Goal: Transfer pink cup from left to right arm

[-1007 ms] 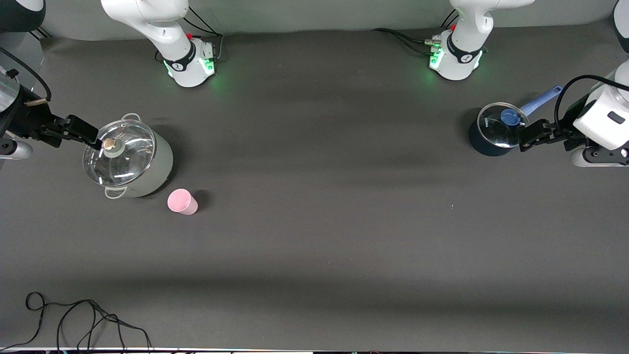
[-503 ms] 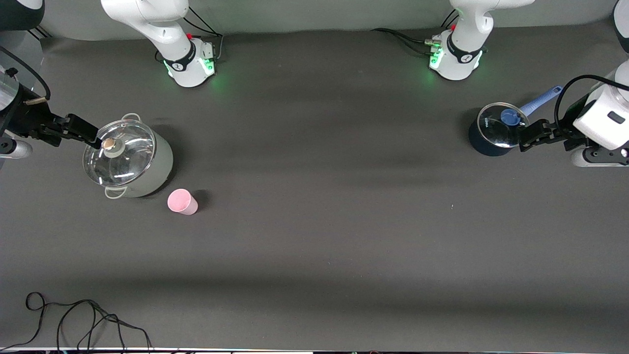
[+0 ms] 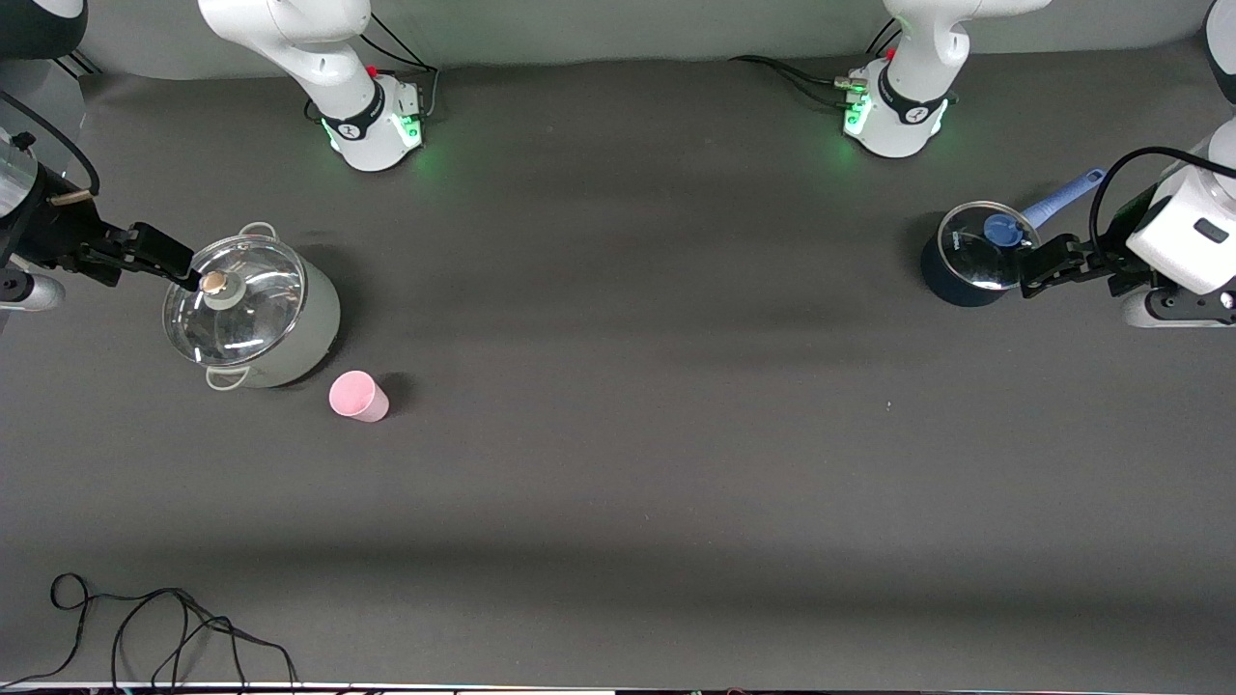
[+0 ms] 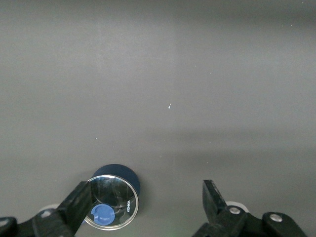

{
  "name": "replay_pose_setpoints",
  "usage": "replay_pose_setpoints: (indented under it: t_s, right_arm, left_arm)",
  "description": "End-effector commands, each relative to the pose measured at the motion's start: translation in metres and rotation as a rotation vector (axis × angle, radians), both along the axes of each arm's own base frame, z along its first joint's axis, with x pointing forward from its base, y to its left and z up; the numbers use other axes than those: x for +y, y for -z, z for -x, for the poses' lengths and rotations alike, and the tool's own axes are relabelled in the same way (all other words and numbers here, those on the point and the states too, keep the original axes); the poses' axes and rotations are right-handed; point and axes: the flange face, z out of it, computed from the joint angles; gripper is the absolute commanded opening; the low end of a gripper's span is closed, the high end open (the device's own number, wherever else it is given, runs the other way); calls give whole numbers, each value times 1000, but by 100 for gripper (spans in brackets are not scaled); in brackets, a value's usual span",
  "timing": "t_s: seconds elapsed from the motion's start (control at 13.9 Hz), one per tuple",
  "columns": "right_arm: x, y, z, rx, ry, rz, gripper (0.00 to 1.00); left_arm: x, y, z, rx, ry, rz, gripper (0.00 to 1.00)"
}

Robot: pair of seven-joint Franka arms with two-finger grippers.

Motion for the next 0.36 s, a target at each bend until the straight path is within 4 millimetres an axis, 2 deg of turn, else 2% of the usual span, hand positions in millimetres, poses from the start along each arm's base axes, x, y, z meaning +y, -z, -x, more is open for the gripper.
replay_pose_setpoints:
  t_s: [0.0, 0.29]
  right_arm:
    - [3, -5, -2, 2, -18, -2, 100]
    - [1, -3, -4, 4, -15, -2, 100]
  left_arm:
    - [-1, -7, -1, -6, -10, 2, 100]
    - [0, -9, -2, -13, -11, 1, 100]
